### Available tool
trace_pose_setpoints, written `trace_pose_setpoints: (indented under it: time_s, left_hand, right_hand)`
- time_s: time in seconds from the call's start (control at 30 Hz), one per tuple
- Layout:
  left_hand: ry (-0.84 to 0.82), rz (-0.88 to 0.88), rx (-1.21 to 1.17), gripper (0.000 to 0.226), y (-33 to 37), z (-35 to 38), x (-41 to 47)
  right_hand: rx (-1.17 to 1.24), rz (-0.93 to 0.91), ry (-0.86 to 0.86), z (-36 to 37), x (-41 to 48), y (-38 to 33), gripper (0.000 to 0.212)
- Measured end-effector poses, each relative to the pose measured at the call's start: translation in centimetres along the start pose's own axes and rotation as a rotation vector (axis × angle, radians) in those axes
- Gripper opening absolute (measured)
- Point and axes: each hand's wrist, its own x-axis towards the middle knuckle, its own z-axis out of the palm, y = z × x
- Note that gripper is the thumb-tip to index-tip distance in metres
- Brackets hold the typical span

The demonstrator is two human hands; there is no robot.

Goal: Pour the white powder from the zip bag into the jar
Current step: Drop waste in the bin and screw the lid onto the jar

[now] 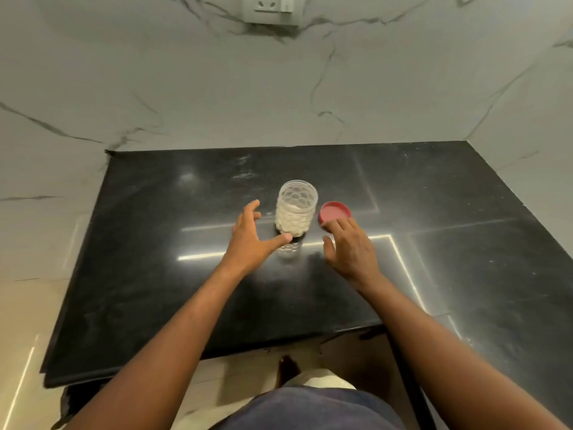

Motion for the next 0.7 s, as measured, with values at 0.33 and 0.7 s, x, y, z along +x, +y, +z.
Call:
trace_pose_setpoints:
  time_s: [0.33, 0.7]
  left_hand:
    - [0.071, 0.066, -0.111, 0.106, 2.2, 5.5, 5.4]
    - [0.182, 0.036, -0.043, 0.086, 1.1, 6.5, 6.2]
  right_hand:
    - [-0.121, -0.008, -0.638, 1.0, 10.1, 6.2, 0.081]
    - [0.954, 0.423, -0.151, -3.4, 11.4, 6.0, 0.062]
